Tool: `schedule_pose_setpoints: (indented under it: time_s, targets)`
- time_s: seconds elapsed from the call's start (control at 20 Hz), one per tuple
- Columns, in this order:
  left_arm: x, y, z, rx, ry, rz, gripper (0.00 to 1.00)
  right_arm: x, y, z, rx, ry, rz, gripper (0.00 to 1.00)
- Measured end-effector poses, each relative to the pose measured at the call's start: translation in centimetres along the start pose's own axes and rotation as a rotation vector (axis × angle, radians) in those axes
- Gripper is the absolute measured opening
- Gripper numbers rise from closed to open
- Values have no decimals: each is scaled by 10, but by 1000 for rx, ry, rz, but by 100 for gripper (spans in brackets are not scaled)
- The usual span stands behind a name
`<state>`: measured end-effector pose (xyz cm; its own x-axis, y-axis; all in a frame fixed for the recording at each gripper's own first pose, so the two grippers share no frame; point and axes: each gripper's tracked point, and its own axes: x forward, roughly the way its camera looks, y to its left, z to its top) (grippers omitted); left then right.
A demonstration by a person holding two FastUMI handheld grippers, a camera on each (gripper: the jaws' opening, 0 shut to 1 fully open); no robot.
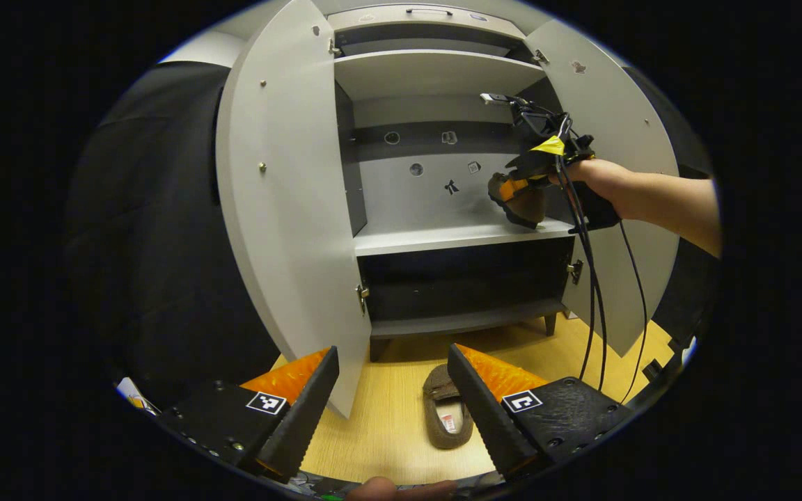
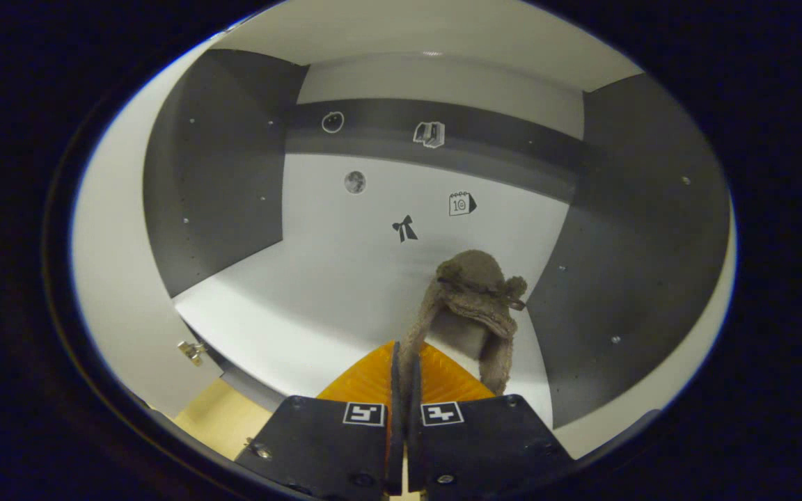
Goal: Grab one shoe with the right hand and put it into the shoe cabinet, grab the other shoe with the left hand and put it into the shoe cabinet; then close the right door with the right hand and the left door with the left hand.
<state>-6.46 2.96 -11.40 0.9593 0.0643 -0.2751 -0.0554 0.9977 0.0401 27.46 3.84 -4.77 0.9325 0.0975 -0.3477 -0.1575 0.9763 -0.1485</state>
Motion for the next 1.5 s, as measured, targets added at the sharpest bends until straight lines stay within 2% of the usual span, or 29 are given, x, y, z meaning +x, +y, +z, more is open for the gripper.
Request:
schedule_pose_setpoints:
  time_s: [0.15, 0.35, 0.45, 0.5, 0.6, 0.65, 0.7, 0.85, 1.0, 1.1, 1.15, 1.2, 1.25, 1.35, 1.5]
  targets:
    - [-1, 10, -2, -9, 13, 27, 97, 28, 2, 4, -4, 14, 11, 6]
    - [-1, 8, -7, -29, 25, 25, 97, 33, -1, 10, -8, 23, -4, 6]
    - [2, 7, -5, -21, 20, 19, 97, 19, -1, 19, 20, -21, 0, 21]
    - [3, 4, -4, -19, 18, 12, 97, 11, -4, 23, 30, -39, -8, 37]
    - [5, -2, -4, -9, 18, 0, 97, -6, -11, 28, 58, -74, -21, 52]
    - [7, -6, -3, -7, 16, -9, 97, -17, -15, 28, 74, -87, -26, 61]
    - [8, -8, -3, -4, 13, -14, 97, -30, -18, 31, 93, -107, -30, 58]
    - [15, -18, -2, 10, 7, -43, 97, -86, -18, 34, 123, -188, -16, 65]
    - [23, -31, -6, 31, 11, -79, 97, -149, -2, 22, 39, -259, 13, 80]
    - [32, -40, -11, 39, 22, -107, 96, -192, 13, 9, -3, -316, 23, 85]
    - [37, -44, -15, 43, 29, -119, 96, -213, 20, 0, -10, -339, 33, 82]
    - [41, -48, -19, 48, 39, -130, 96, -229, 29, -9, -1, -353, 48, 89]
    - [46, -50, -23, 52, 47, -136, 96, -243, 36, -21, 14, -365, 62, 89]
    - [54, -55, -29, 46, 63, -146, 97, -261, 35, -46, 71, -374, 52, 84]
    - [66, -55, -34, 17, 81, -146, 97, -259, 31, -97, 176, -328, 12, 90]
